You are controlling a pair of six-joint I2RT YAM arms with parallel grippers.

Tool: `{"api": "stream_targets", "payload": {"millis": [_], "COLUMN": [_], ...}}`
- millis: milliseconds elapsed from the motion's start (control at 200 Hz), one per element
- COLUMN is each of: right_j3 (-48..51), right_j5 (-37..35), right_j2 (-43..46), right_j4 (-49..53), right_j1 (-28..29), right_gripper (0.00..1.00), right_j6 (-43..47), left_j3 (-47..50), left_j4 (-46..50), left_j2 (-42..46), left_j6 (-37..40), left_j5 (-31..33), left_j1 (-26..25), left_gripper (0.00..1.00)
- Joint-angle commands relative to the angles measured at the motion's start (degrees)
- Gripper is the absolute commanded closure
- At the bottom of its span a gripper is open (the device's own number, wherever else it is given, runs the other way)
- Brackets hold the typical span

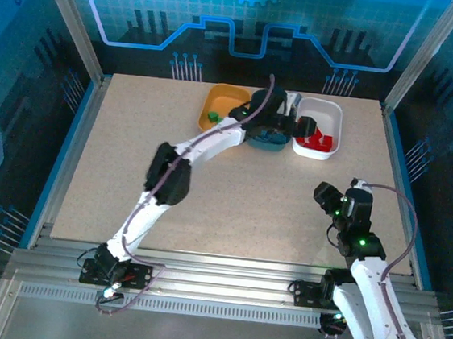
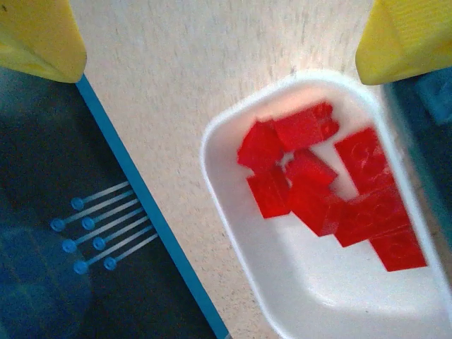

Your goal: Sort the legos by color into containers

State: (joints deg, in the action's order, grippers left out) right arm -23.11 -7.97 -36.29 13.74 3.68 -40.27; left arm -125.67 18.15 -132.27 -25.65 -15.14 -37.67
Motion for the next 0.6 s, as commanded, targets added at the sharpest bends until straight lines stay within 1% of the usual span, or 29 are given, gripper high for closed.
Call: {"api": "stream_targets", "payload": {"millis": [0, 40, 45, 50, 70, 80, 100, 180, 265, 335, 385, 415, 455, 490, 545, 595], "right_j3": [-0.7, -1.2, -1.3, -1.3, -1.7, -2.0, -2.3, -3.1, -2.5, -3.4, -5.5, -6.4, -6.9, -6.6, -5.7, -4.9], "right_j5": [3.1, 2.5, 2.4, 2.4, 2.3, 2.2, 1.9, -3.0, -9.1, -14.2, -17.2, -17.1, -15.2, -14.2, -13.4, -11.9], "right_j2": [1.1, 1.7, 1.9, 1.9, 2.3, 2.6, 2.9, 4.6, 5.1, 3.8, 1.1, 0.0, -1.7, -2.3, -3.3, -3.9], "right_j4": [-5.2, -5.4, -5.4, -5.4, -5.4, -5.3, -5.1, -5.5, -8.4, -9.0, -7.0, -6.6, -7.8, -9.6, -13.1, -16.4], "right_j1": [1.2, 2.3, 2.6, 2.6, 3.3, 3.6, 4.3, 7.9, 12.3, 16.4, 18.4, 18.6, 18.6, 18.6, 18.7, 18.7], "right_gripper": [0.25, 0.21, 0.14, 0.14, 0.08, 0.03, 0.0, 0.0, 0.0, 0.0, 0.0, 0.0, 0.0, 0.0, 0.0, 0.0], "right_j6": [3.1, 3.2, 3.3, 3.3, 3.5, 3.6, 3.7, 0.7, -0.4, 3.8, 6.8, 8.4, 11.5, 13.5, 16.7, 21.3], "left_j3": [17.8, 26.3, 27.3, 28.2, 32.1, 33.9, 37.5, 51.3, 65.0, 75.7, 83.0, 87.6, 93.2, 97.6, 103.8, 107.7], "left_j4": [-5.2, -6.6, -6.7, -6.8, -6.9, -6.9, -6.8, -6.1, -5.0, -5.3, -7.1, -9.5, -12.7, -16.3, -23.3, -27.2], "left_j2": [24.1, 31.3, 32.2, 33.1, 36.1, 38.1, 41.4, 54.8, 68.3, 79.0, 85.8, 89.5, 93.8, 97.3, 101.7, 104.2], "left_j6": [10.9, 12.4, 12.6, 12.7, 13.2, 13.4, 13.8, 14.3, 12.1, 10.6, 11.9, 13.0, 13.2, 15.4, 20.5, 21.0], "left_j5": [6.8, 10.1, 10.5, 10.9, 13.0, 14.0, 16.1, 24.9, 36.0, 44.0, 49.3, 52.5, 56.8, 57.8, 54.0, 52.6], "left_j1": [0.0, -0.1, -0.1, -0.1, 0.0, -0.1, -0.1, 0.0, 0.0, 0.0, 0.1, 0.1, 0.3, 0.6, 1.8, 2.6], "left_gripper": [0.01, 0.01, 0.01, 0.01, 0.01, 0.01, 0.01, 0.01, 0.01, 0.01, 0.01, 0.01, 0.01, 0.01, 0.01, 0.01]}}
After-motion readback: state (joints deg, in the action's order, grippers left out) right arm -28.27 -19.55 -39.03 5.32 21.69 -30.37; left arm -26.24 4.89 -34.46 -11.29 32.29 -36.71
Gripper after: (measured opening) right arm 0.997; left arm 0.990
